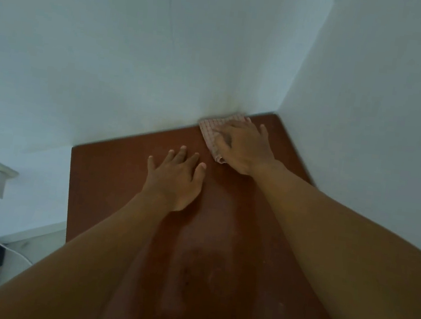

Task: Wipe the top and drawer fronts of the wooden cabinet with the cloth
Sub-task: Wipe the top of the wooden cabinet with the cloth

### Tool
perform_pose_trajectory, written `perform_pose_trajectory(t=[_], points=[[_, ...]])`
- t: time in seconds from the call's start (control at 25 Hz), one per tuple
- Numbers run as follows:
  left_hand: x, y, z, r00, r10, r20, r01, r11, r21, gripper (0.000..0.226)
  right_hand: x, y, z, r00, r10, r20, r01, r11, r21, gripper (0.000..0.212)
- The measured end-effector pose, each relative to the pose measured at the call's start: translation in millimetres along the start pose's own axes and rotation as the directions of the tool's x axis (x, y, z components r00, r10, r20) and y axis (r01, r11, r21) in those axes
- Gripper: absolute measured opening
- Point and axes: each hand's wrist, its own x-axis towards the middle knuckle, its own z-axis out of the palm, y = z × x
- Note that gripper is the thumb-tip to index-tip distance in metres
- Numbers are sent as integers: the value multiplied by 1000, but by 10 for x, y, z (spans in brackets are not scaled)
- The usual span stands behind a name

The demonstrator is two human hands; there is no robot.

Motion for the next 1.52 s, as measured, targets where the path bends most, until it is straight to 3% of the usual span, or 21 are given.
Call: perform_pose_trajectory(t=[0.16,0.48,0.92,1.08,1.36,1.52], points=[[-68,-31,93,999,22,-40,-21,1000,17,59,109,18,283,997,-81,-13,79,990,-114,65],[-49,16,37,999,-34,23,35,999,-23,63,-29,46,417,997,-8,79,17,993,-118,59],[-162,272,-46,988,-130,78,124,989,75,73,-1669,135,528,998,0,65,6,997,-82,59],[-677,580,249,997,-57,60,54,997,48,74,-2292,191,560,996,17,86,-12,998,-58,60],[-1499,936,712,998,8,63,-9,1000,14,72,-3454,420,719,998,-43,-39,39,995,-91,55],[-1698,968,754,998,7,67,-5,1000,-19,72,-4141,643,771,972,-147,-186,159,986,57,47]])
